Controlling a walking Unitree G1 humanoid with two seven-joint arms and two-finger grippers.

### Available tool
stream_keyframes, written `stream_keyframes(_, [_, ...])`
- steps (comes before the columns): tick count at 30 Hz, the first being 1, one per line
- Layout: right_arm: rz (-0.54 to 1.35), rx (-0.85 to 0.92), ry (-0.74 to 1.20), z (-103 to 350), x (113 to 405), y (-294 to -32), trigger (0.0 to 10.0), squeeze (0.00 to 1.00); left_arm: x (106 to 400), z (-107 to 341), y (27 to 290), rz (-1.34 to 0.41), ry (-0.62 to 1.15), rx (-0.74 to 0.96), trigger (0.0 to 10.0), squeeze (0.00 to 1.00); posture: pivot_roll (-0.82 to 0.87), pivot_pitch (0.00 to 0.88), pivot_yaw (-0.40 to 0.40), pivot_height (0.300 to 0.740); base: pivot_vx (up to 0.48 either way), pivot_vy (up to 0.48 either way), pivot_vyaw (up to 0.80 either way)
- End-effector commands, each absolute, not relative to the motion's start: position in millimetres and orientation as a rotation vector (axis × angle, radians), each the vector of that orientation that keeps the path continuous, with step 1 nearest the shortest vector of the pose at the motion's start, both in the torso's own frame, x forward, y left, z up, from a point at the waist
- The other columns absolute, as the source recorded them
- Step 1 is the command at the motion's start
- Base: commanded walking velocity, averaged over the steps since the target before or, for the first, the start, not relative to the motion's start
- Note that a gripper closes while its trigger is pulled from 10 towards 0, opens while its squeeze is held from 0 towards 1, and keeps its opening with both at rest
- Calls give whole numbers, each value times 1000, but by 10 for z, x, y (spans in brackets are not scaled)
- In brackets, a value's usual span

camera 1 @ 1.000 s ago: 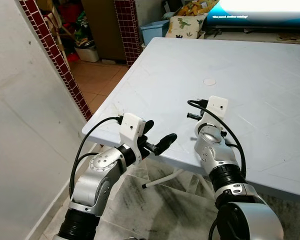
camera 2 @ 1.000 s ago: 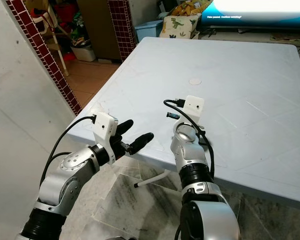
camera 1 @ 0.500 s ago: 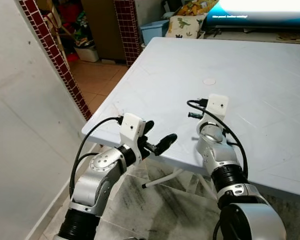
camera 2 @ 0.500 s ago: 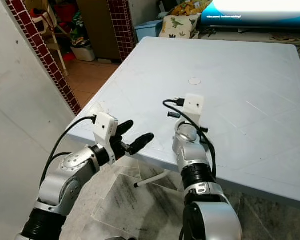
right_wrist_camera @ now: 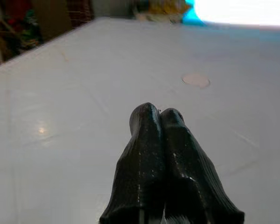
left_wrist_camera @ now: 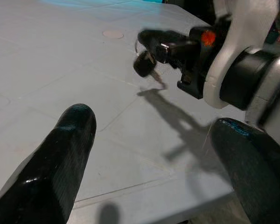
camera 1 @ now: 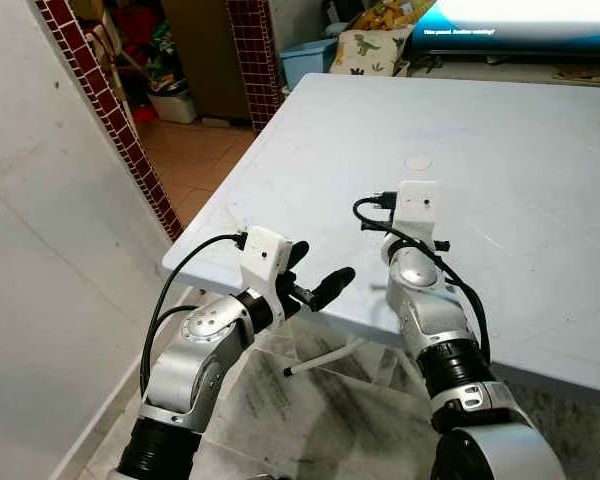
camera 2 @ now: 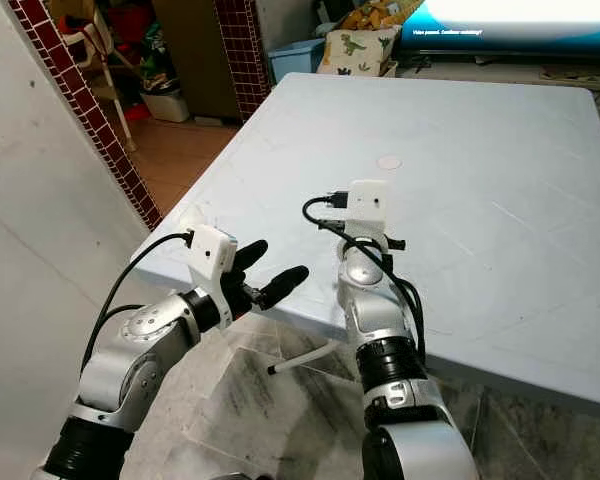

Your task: Hang keys on a hook

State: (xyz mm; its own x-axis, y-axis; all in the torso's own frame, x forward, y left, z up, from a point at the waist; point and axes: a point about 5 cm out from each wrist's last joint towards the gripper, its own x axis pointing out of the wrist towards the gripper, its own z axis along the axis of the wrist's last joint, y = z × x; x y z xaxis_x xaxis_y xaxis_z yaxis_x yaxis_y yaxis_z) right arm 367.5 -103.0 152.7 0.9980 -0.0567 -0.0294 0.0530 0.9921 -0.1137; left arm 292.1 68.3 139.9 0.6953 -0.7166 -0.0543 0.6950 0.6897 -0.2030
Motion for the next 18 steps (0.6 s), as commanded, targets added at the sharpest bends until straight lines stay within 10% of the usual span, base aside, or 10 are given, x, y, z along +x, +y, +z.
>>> stream_keyframes(1, [-1, -160, -25, 1619, 3642, -914, 0, 0, 2937, 1412, 728, -772, 126, -163, 10000, 0, 11, 42, 136, 740, 0, 0, 0])
stream_keyframes(13, [96, -323, -144, 1651, 3419, -901, 314, 0, 3017, 1388, 839, -618, 118, -142, 10000, 0, -7, 34, 129, 740, 0, 0, 0])
stream_keyframes(14, [112, -336, -167, 1679, 3383, -908, 2510, 0, 3037, 1399, 887, -565, 109, -137, 10000, 0, -11, 33, 126, 740, 0, 0, 0])
stream_keyframes(16, [128, -343, -195, 1731, 3296, -952, 10000, 0, 3061, 1423, 1001, -457, 87, -119, 10000, 0, -16, 31, 122, 740, 0, 0, 0])
stream_keyframes(18, [130, -340, -205, 1764, 3236, -1006, 10000, 0, 3066, 1463, 1115, -361, 58, -107, 10000, 0, -18, 29, 118, 740, 0, 0, 0])
